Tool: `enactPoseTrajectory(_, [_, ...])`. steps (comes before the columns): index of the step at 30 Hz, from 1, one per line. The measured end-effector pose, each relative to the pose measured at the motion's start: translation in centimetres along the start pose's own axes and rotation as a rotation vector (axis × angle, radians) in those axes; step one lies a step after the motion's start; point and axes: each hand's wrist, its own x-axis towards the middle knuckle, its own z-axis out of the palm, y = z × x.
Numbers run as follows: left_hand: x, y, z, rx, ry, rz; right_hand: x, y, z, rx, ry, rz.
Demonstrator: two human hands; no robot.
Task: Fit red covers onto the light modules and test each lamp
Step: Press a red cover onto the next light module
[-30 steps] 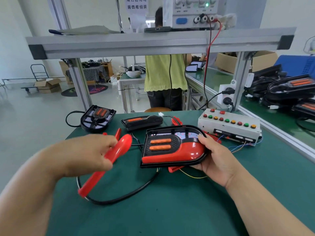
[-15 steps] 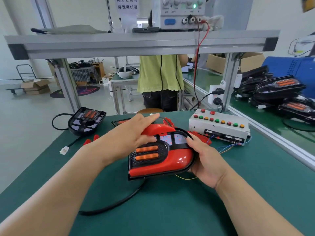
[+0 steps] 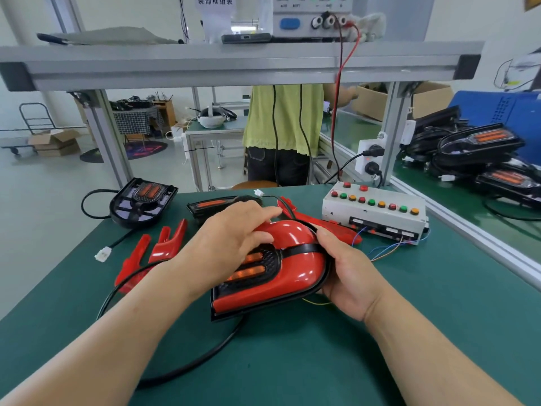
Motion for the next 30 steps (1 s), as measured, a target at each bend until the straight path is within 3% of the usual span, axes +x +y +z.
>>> enactPoseTrajectory(5, [-0.3, -0.1, 0.5, -0.084, 0.116, 0.042, -0.1, 0.0, 0.2, 0.007, -0.002, -0.001])
enactPoseTrajectory(10, [-0.3, 0.4, 1.0, -0.257, 0.102, -0.046, -0.3, 0.0, 0.4, 0.011, -0.028, -0.019])
enactPoseTrajectory(17, [-0.4, 0.2, 0.1, -0.114, 0.098, 0.01, -0.3, -0.2, 0.4, 0.014, 0.019, -0.019])
enactPoseTrajectory(30, [-0.6, 0.2, 1.2, -0.189, 0.117, -0.012, -0.6, -0.2, 0.9, -0.035, 0.061, -0.044])
